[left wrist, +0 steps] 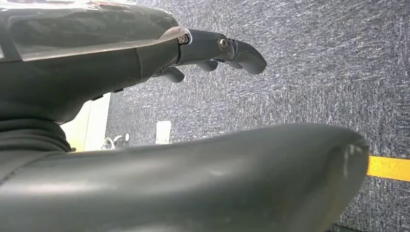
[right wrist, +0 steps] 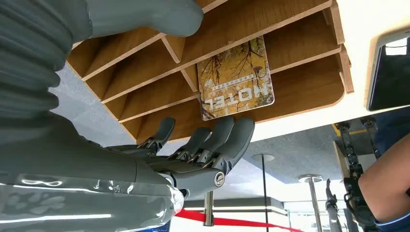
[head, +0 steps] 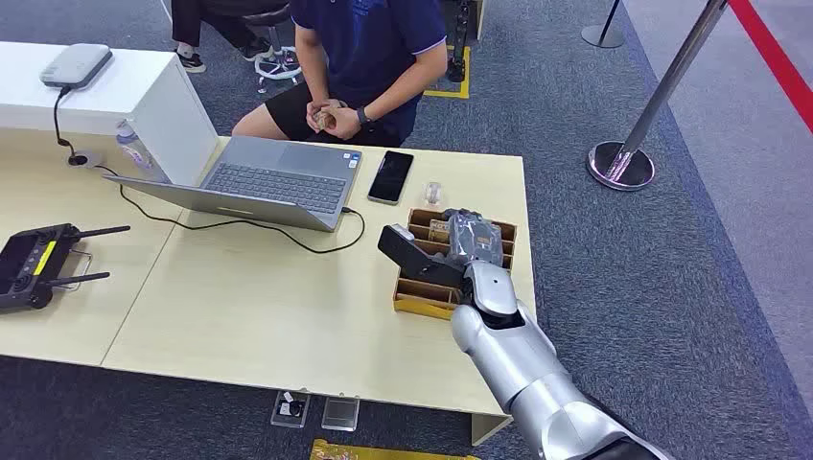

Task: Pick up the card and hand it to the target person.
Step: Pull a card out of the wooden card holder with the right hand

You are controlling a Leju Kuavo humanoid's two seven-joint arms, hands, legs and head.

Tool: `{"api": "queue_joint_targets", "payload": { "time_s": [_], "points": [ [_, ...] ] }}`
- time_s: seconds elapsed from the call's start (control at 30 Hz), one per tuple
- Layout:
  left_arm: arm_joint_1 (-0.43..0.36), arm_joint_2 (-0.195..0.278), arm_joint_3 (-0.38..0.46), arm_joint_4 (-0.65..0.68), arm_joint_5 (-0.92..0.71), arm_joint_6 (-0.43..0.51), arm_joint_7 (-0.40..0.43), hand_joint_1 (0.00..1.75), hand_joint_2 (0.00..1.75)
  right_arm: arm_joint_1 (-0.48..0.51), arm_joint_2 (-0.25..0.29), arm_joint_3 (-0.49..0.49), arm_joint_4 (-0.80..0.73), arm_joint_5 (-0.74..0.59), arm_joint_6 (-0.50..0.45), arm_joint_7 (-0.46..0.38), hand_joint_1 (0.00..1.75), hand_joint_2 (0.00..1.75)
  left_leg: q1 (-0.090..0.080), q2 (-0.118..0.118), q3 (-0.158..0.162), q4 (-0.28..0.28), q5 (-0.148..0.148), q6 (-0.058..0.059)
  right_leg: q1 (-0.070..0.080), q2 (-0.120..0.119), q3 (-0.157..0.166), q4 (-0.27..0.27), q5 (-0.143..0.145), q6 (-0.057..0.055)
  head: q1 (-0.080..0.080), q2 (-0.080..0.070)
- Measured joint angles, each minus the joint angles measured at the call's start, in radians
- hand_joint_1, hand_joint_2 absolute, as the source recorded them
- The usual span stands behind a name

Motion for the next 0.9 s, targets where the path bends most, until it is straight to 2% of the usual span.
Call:
{"api": "queue_joint_targets", "payload": {
  "time_s": [0.9],
  "points": [
    [0.001, 0.0, 0.0, 0.0, 0.008, -0.001, 0.0, 0.0, 0.0, -0.006, 0.017, 0.005, 0.007, 0.017, 0.05, -0.031, 0.66, 1.75, 0.0, 0.0, 0.0, 0.0, 0.0, 0.0, 0.0, 0.0, 0.0, 0.0, 0.0, 0.0, 0.0, 0.0]
  ]
}}
